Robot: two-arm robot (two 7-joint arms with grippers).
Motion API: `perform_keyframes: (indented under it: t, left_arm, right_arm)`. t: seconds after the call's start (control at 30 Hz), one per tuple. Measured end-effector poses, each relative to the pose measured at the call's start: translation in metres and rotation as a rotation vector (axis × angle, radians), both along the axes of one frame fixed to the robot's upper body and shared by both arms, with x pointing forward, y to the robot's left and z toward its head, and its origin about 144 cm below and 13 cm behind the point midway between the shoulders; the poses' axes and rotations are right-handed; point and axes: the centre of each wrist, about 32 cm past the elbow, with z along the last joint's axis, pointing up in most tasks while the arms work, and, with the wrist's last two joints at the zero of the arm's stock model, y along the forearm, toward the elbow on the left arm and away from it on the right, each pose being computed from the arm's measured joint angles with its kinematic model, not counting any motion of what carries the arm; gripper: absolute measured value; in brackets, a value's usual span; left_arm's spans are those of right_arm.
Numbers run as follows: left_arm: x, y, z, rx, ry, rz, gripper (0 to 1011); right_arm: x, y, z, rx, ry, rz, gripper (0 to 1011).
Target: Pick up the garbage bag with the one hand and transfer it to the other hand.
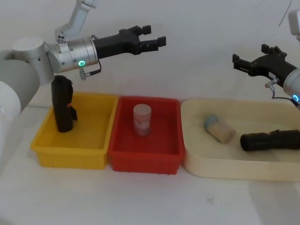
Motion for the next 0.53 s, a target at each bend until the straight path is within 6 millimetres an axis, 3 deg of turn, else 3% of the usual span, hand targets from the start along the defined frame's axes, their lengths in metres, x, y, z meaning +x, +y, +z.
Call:
perform_keyframes:
  t: [0.53]
  left_arm:
    - [0.0000,0.0000,0.0000,0.000,0.000,0.000,1001]
  right_arm:
    - [-0.0003,-0.0004,0.0000,-0.001,0.001,0.001,1000]
